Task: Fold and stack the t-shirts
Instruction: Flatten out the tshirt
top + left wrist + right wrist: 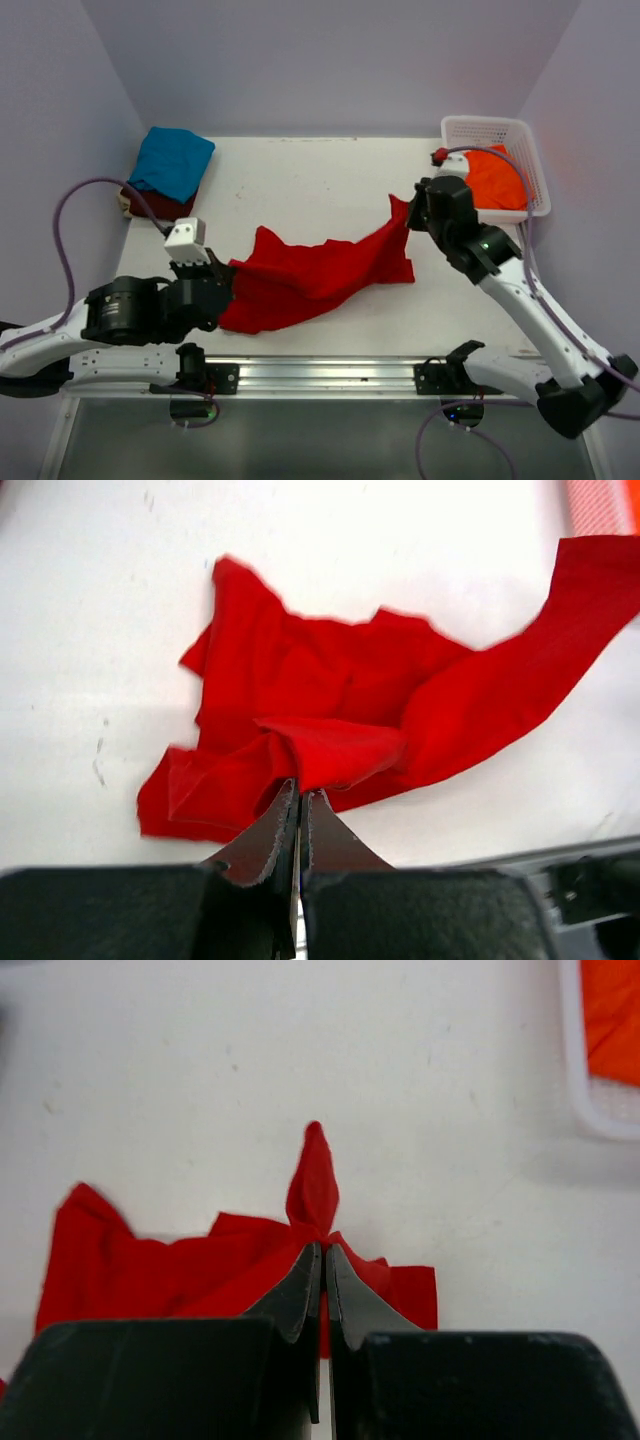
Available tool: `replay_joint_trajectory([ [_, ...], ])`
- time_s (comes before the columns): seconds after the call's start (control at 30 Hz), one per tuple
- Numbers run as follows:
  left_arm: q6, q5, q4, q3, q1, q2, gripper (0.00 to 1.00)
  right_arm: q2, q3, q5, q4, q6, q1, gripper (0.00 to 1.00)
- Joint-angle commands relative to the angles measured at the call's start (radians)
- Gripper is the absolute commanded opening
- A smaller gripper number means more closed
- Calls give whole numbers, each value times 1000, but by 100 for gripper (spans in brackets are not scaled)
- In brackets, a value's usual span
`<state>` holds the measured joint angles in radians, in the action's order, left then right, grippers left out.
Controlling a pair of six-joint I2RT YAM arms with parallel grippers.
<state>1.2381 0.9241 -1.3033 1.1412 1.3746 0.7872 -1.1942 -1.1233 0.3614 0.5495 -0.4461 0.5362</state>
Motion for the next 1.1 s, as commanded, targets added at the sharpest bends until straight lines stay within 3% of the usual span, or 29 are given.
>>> replay_joint_trajectory([
  [0.0,-178,202,96,121,-3,-45,0,155,-26,113,87,35,-1,0],
  [0.17,-649,234,459,204,-3,-52,0,319,-78,129,122,89,-1,0],
  [0.4,-1054,132,794,316,-3,-23,0,508,-141,88,136,173,-1,0],
  [0.5,-1039,155,783,386,-3,-16,0,568,-168,80,180,156,-2,0],
  [0.63,-939,226,624,427,-3,6,0,581,-168,79,297,123,-1,0],
  [0.7,-823,255,546,414,-3,15,0,547,-167,71,419,80,-1,0],
  [0.77,-693,260,414,405,-3,21,0,438,-194,-31,556,46,-1,0],
  [0.83,-616,256,308,388,-3,21,0,375,-205,-154,734,12,-2,11],
  [0.9,-537,257,262,378,-3,14,0,361,-161,-310,783,4,-1,38],
  [1.0,-491,265,219,355,-3,-5,0,442,-203,-282,780,-20,-1,61],
  [1.07,-493,271,226,345,-3,-14,0,452,-251,-218,780,-23,-1,68],
])
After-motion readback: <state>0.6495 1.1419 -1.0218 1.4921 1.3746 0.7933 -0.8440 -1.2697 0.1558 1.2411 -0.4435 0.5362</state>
